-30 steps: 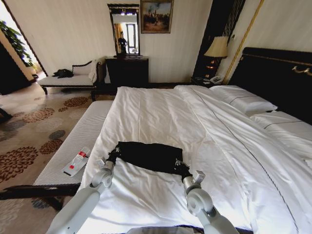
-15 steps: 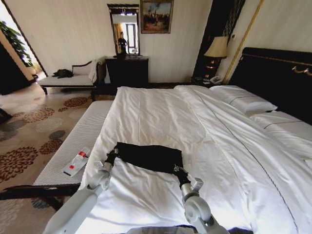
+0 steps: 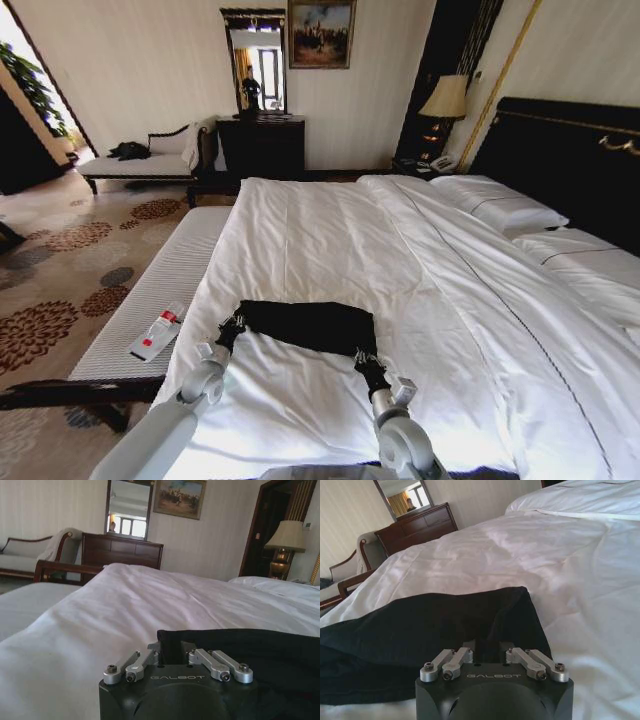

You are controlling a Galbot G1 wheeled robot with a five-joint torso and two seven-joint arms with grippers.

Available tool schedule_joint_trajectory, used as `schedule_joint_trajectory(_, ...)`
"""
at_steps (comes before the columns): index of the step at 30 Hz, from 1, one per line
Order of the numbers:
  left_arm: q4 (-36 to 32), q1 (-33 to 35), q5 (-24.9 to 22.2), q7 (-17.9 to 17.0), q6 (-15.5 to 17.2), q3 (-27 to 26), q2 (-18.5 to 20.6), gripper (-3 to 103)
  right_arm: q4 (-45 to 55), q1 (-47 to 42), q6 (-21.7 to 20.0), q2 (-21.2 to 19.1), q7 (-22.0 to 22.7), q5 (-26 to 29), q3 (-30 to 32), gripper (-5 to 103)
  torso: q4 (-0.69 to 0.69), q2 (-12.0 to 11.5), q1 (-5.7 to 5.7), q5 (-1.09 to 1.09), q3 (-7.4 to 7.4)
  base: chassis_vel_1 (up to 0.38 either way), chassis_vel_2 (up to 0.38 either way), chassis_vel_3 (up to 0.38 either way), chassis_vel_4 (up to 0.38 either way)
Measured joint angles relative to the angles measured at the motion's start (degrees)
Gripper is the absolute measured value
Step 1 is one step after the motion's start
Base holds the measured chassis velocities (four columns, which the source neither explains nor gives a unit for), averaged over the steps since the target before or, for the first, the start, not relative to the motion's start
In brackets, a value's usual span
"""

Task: Fold the clothes on the bed.

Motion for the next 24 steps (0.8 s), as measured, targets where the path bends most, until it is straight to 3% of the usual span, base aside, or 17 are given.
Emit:
schedule_joint_trajectory(2,-0.7,1.0,1.2,0.0,-0.1,-0.6,0.0,32,0.2,-0.6,0.1,0.1,0.0,-0.2,0.1,28,0.00,0.0,0.00,0.00,0.00,0.000,0.000,0.000,0.000)
schedule_joint_trajectory(4,-2.2,3.6,4.4,0.0,-0.7,-2.2,-0.4,38,0.8,-1.9,0.4,0.3,0.1,-0.6,0.5,39,0.00,0.0,-0.01,0.00,0.00,0.000,0.000,0.000,0.000)
schedule_joint_trajectory(5,-2.2,3.6,4.4,0.0,-0.7,-2.2,-0.4,38,0.8,-1.9,0.4,0.3,0.1,-0.6,0.5,39,0.00,0.0,-0.01,0.00,0.00,0.000,0.000,0.000,0.000)
schedule_joint_trajectory(7,-3.4,6.5,7.0,0.5,-1.5,-3.6,-0.7,48,1.6,-2.8,0.6,0.5,0.2,-1.0,0.9,45,-0.01,0.0,0.00,0.00,0.00,0.000,0.000,0.000,0.000)
schedule_joint_trajectory(8,-4.6,9.5,8.9,1.0,-2.2,-5.3,-1.3,54,2.5,-3.6,0.8,0.6,0.3,-1.3,1.4,56,0.00,0.0,0.00,0.00,0.00,0.000,0.000,0.000,0.000)
schedule_joint_trajectory(9,-5.6,11.4,9.8,1.2,-2.8,-6.5,-1.9,59,3.2,-4.0,0.9,0.6,0.4,-1.6,1.7,56,0.00,0.0,0.00,0.00,0.00,0.000,0.000,0.000,0.000)
schedule_joint_trajectory(10,-6.6,13.2,10.4,1.4,-3.5,-7.7,-2.6,64,3.9,-4.2,0.9,0.6,0.5,-1.7,2.2,61,0.01,0.0,-0.01,0.00,0.00,0.000,0.000,0.000,0.000)
schedule_joint_trajectory(12,-7.0,14.0,10.5,1.5,-3.7,-8.1,-2.8,64,4.2,-4.3,0.9,0.6,0.5,-1.7,2.4,66,0.00,0.0,0.00,0.00,0.00,0.000,0.000,0.000,0.000)
schedule_joint_trajectory(14,-9.7,18.2,11.4,2.8,-5.4,-10.8,-4.4,76,5.4,-4.0,0.9,0.4,1.0,-1.5,3.7,77,0.00,0.0,-0.01,0.00,0.00,0.000,0.000,0.000,0.000)
schedule_joint_trajectory(16,-10.6,19.6,11.9,3.3,-6.3,-11.6,-4.9,81,5.6,-3.4,0.7,0.1,1.3,-1.3,4.2,77,0.00,0.0,-0.01,0.00,0.00,0.000,0.000,0.000,0.000)
schedule_joint_trajectory(19,-12.9,24.7,13.5,4.9,-8.6,-13.8,-5.8,96,5.6,-1.3,-0.2,-1.4,2.2,-0.1,5.0,93,0.00,0.0,0.00,0.01,0.00,0.000,0.000,0.000,0.000)
schedule_joint_trajectory(20,-13.3,26.0,13.9,5.2,-9.3,-14.2,-5.9,96,5.6,-0.8,-0.3,-1.9,2.3,0.1,5.0,98,0.00,0.0,0.00,0.01,0.00,0.000,0.000,0.000,0.000)
schedule_joint_trajectory(24,-14.6,29.9,15.6,5.8,-11.4,-15.5,-6.3,100,5.0,1.4,-0.9,-3.6,2.5,0.5,4.8,100,0.00,0.0,0.00,0.00,0.00,0.000,0.000,0.000,0.000)
